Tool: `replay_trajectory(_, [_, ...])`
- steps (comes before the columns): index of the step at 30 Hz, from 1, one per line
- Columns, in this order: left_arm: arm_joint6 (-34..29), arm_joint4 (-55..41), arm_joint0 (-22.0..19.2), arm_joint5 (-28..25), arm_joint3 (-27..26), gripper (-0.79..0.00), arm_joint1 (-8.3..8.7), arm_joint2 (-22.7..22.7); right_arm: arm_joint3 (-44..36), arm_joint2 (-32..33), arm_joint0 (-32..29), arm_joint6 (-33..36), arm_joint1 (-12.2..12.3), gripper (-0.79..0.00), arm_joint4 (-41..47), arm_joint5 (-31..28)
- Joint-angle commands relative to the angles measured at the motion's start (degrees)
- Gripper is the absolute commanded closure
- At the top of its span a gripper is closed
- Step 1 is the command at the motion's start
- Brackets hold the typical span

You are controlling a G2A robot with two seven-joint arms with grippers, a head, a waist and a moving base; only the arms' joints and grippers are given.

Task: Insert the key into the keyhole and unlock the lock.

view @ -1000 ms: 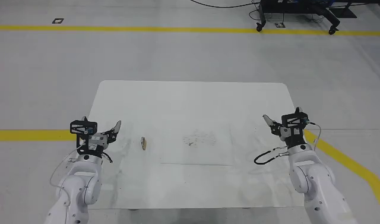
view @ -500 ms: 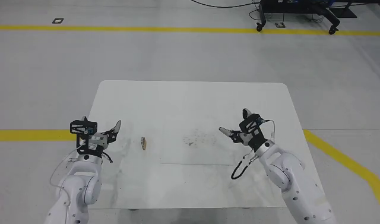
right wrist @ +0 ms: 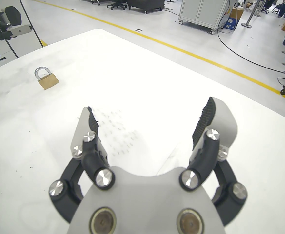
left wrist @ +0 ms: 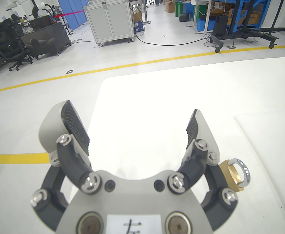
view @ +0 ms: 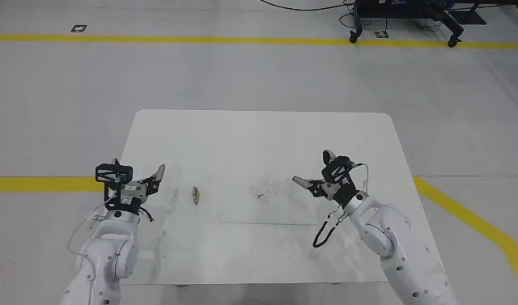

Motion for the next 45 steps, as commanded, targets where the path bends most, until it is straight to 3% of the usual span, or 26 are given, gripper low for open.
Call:
replay_trajectory(1, [0.0,0.0,0.0,0.0,0.0,-0.785,0.0,0.0,2.19,-0.42,1.06,-0.55,0.12,-0.785,2.45,-6.04])
replay_trajectory(6, [0.0,0.0,0.0,0.0,0.0,-0.785,0.0,0.0,8.6,-2.93,6.62,-1.7,0.27,-0.785,3.68,-19.45])
replay_trajectory(9, [0.0,0.0,0.0,0.0,0.0,-0.785,0.0,0.0,11.81,-4.38,10.23,-2.03,0.34,-0.785,0.59,-23.93])
replay_trajectory(11, [0.0,0.0,0.0,0.0,0.0,-0.785,0.0,0.0,13.22,-5.78,12.4,-1.76,0.3,-0.662,-3.03,-24.88])
replay_trajectory(15, [0.0,0.0,0.0,0.0,0.0,-0.785,0.0,0.0,13.51,-9.8,15.33,-2.4,0.03,-0.757,-13.06,-22.88])
replay_trajectory(21, [0.0,0.0,0.0,0.0,0.0,-0.785,0.0,0.0,18.05,-14.55,19.87,-4.16,-0.67,-0.733,-17.28,-23.65])
replay_trajectory(27, [0.0,0.0,0.0,0.0,0.0,-0.785,0.0,0.0,21.21,-18.79,23.46,-4.31,-1.45,-0.545,-18.33,-26.23])
replay_trajectory(30, [0.0,0.0,0.0,0.0,0.0,-0.785,0.0,0.0,22.16,-20.74,25.02,-4.18,-1.95,-0.52,-18.3,-26.45])
replay_trajectory(33, [0.0,0.0,0.0,0.0,0.0,-0.785,0.0,0.0,23.13,-22.18,26.4,-3.73,-2.37,-0.4,-18.41,-26.11])
replay_trajectory(40, [0.0,0.0,0.0,0.0,0.0,-0.785,0.0,0.0,24.77,-24.26,28.34,-2.2,-2.97,-0.308,-18.18,-25.69])
replay_trajectory(43, [0.0,0.0,0.0,0.0,0.0,-0.785,0.0,0.0,25.14,-25.03,28.8,-1.55,-3.15,-0.197,-17.92,-26.03])
replay_trajectory(45, [0.0,0.0,0.0,0.0,0.0,-0.785,0.0,0.0,25.16,-25.48,29.14,-1.0,-3.21,-0.068,-18.07,-26.5])
